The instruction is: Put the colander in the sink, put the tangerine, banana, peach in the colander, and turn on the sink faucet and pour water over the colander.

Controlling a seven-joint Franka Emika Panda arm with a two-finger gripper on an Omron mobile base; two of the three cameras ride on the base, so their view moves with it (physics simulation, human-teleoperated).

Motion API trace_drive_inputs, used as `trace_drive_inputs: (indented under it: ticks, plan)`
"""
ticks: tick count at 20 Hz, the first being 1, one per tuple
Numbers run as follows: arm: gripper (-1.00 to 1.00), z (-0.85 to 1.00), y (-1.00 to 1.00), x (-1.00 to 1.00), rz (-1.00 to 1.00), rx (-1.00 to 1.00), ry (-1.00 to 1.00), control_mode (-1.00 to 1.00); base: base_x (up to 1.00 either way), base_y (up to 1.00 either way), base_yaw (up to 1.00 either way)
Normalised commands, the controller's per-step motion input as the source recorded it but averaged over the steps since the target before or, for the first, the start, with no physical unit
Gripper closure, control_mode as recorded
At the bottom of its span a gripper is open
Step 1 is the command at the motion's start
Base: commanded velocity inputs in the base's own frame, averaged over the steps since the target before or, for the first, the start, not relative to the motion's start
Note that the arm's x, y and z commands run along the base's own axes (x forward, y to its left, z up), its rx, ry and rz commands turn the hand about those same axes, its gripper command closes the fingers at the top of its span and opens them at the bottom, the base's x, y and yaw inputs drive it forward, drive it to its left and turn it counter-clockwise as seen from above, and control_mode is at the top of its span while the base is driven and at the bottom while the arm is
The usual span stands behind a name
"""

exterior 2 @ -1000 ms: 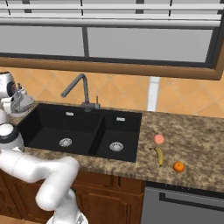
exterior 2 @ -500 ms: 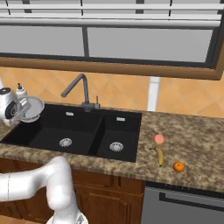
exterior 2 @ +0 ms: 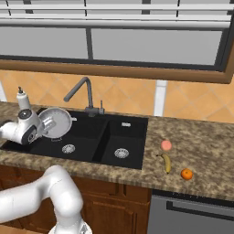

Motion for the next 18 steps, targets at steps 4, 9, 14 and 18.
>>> trace_drive_inputs:
  ticks: [4,9,14,18]
  plan:
    - [1.00,0.02,-0.84,-0.02,-0.29,0.15,0.15,-1.00,0.00,0.00,0.00]
    - [1.00,0.00,-0.16,-0.11,-0.02,0.03,0.06,-1.00,0.00,0.00,0.00]
    - [1.00,-0.12,-0.13,-0.01,0.00,0.00,0.00,-1.00,0.00,0.00,0.00]
    - [1.00,-0.22,-0.52,0.00,0.00,0.02,0.00,-1.00,0.00,0.00,0.00]
